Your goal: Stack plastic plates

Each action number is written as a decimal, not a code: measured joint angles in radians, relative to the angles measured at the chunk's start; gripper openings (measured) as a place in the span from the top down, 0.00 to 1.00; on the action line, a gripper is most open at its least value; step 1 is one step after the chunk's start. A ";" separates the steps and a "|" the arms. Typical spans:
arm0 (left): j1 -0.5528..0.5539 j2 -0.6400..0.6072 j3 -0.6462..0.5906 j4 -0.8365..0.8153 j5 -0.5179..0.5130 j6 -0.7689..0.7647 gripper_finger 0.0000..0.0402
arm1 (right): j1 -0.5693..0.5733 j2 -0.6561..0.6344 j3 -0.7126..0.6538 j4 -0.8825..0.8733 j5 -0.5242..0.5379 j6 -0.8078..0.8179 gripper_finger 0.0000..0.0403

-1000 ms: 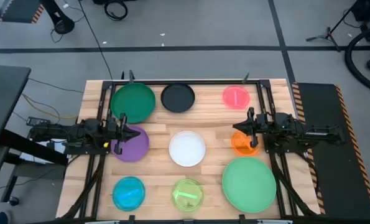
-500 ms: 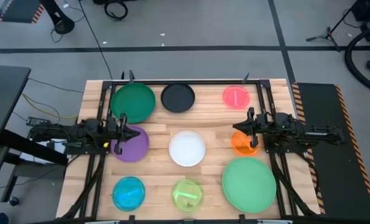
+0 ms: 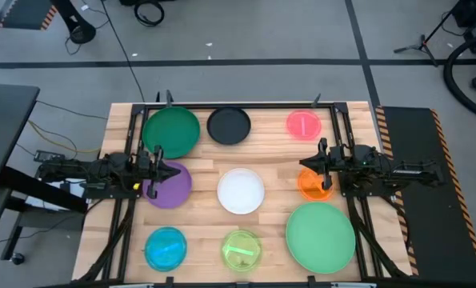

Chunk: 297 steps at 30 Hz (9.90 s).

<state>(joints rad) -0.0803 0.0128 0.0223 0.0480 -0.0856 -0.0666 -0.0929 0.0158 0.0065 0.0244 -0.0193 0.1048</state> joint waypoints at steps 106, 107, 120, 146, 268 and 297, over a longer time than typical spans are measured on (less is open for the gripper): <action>0.023 0.000 0.000 0.007 -0.184 0.052 0.97 | -0.002 0.035 0.003 0.190 0.241 0.654 0.98; 0.023 0.000 0.000 0.007 -0.184 0.052 0.97 | -0.002 0.051 0.014 0.181 0.222 0.669 0.98; 0.027 0.000 0.000 0.007 -0.184 0.091 0.97 | 0.120 0.526 0.413 -0.504 -0.093 0.687 0.99; 0.027 0.000 0.000 0.238 -0.182 -0.173 0.97 | 0.374 1.471 0.948 -0.990 -0.169 -0.122 0.53; 0.055 1.272 0.966 -0.652 -0.439 -1.341 0.96 | 0.380 1.087 1.471 -1.552 0.316 1.190 0.46; 0.404 0.849 0.591 -0.997 -0.549 -2.192 0.96 | 0.811 1.594 1.398 -1.240 0.446 1.403 0.46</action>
<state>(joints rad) 0.3241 0.8619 0.6137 -0.9490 -0.6342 -2.2589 0.7179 1.6100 1.4040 -1.2156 0.4263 1.5081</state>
